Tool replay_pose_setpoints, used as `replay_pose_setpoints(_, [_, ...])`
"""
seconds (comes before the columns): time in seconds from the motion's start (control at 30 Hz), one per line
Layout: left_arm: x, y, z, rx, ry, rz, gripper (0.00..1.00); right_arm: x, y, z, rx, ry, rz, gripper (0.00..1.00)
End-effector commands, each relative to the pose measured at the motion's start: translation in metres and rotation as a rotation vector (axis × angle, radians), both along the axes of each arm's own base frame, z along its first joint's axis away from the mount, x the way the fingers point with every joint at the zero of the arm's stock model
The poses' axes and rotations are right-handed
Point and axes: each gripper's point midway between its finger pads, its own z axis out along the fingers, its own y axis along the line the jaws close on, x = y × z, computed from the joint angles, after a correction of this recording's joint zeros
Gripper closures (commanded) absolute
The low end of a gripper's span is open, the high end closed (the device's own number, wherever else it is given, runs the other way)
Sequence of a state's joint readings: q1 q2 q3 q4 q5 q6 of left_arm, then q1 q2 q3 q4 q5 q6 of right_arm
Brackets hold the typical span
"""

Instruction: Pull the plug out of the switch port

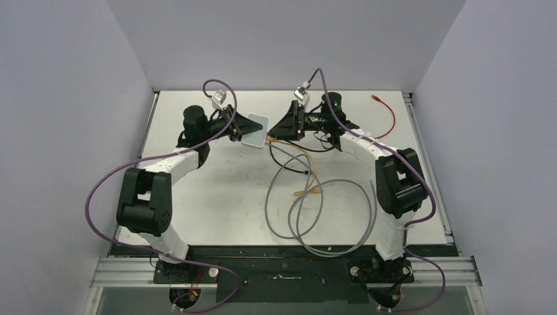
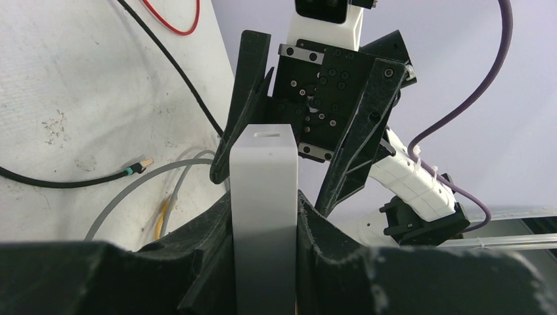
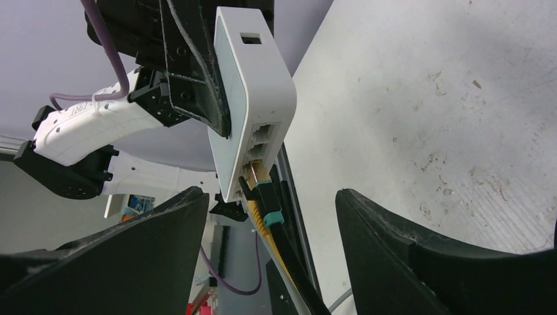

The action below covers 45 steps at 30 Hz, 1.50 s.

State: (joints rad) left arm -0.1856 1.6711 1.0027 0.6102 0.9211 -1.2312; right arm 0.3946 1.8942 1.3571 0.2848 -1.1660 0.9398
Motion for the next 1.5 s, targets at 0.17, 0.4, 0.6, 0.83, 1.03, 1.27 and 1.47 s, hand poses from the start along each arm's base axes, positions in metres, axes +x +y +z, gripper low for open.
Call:
replay_pose_setpoints(0.17, [-0.001,0.004,0.024,-0.038,-0.094,0.002,1.00,-0.001,0.007,0.013,0.058,-0.060,0.037,0.42])
replay_pose_setpoints(0.4, [-0.002,0.004,0.026,-0.040,-0.096,0.000,1.00,-0.001,0.009,0.012,0.066,-0.048,0.045,0.50])
replay_pose_setpoints(0.6, [-0.002,0.004,0.025,-0.040,-0.094,-0.004,1.00,-0.002,0.013,0.013,0.073,-0.047,0.056,0.51])
replay_pose_setpoints(0.83, [-0.003,0.004,0.025,-0.040,-0.094,-0.004,1.00,-0.004,0.018,0.011,0.082,-0.038,0.071,0.62])
replay_pose_setpoints(1.03, [-0.004,0.005,0.024,-0.040,-0.092,-0.003,1.00,-0.004,0.019,0.010,0.088,-0.032,0.074,0.73])
replay_pose_setpoints(1.27, [-0.005,0.005,0.023,-0.040,-0.091,-0.003,1.00,-0.006,0.018,0.019,0.118,-0.044,0.073,0.53])
replay_pose_setpoints(1.47, [-0.005,0.005,0.022,-0.040,-0.090,-0.003,1.00,-0.009,0.014,0.033,0.187,-0.046,0.073,0.53])
